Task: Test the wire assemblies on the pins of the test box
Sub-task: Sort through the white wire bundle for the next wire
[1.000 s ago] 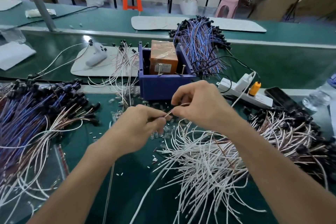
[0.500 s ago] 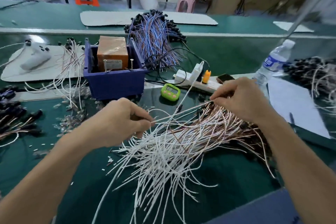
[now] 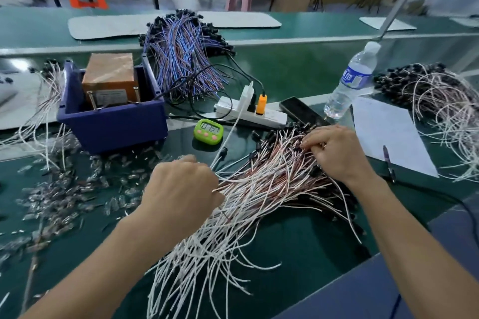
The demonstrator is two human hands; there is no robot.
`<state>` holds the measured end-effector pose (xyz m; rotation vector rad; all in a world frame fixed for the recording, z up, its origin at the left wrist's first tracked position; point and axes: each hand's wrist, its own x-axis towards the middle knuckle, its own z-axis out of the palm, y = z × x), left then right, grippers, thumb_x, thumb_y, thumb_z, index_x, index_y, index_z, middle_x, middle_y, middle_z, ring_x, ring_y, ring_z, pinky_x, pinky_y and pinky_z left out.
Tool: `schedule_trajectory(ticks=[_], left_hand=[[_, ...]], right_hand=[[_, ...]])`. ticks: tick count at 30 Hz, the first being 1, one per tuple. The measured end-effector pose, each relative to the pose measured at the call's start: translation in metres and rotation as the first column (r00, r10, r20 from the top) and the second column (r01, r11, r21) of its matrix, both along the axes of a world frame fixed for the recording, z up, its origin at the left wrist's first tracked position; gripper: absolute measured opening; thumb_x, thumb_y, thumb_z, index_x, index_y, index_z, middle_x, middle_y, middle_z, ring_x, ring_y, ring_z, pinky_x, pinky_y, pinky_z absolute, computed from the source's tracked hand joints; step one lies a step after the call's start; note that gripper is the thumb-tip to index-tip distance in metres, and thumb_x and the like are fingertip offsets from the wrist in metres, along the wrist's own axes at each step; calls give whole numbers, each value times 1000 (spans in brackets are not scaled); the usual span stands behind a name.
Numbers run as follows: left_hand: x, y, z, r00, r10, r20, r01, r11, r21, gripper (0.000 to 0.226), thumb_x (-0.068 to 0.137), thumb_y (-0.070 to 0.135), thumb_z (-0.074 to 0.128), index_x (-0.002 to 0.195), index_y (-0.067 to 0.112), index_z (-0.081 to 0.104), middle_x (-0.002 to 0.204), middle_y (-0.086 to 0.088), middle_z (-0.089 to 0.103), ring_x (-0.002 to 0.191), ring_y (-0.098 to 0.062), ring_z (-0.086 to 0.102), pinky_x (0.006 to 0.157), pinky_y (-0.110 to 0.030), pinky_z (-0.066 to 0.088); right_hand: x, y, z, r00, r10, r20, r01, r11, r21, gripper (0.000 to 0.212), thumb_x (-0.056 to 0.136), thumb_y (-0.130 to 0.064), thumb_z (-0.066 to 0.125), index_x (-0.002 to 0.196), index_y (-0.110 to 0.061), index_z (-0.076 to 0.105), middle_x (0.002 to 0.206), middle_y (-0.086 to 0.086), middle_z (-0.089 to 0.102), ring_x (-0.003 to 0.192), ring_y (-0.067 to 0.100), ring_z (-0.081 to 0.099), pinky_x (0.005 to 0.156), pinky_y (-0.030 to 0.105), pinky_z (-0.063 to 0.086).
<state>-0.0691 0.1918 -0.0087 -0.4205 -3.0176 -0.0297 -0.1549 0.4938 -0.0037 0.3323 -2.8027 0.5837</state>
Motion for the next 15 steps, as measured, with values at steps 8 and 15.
schedule_trajectory(ticks=[8, 15], left_hand=[[-27, 33, -12, 940, -132, 313, 42, 960, 277, 78, 94, 60, 61, 159, 28, 33, 164, 8, 34, 150, -13, 31, 122, -34, 22], [-26, 39, -25, 927, -75, 368, -8, 976, 218, 60, 95, 64, 53, 141, 27, 55, 141, 5, 61, 126, -20, 57, 103, -39, 42]], right_hand=[[-6, -48, 15, 994, 109, 2, -109, 994, -25, 41, 86, 3, 60, 90, -30, 84, 97, -9, 78, 78, 2, 65, 89, 6, 42], [-40, -105, -9, 863, 209, 460, -381, 868, 320, 49, 81, 7, 58, 95, -36, 80, 107, 0, 72, 85, 17, 65, 72, 26, 48]])
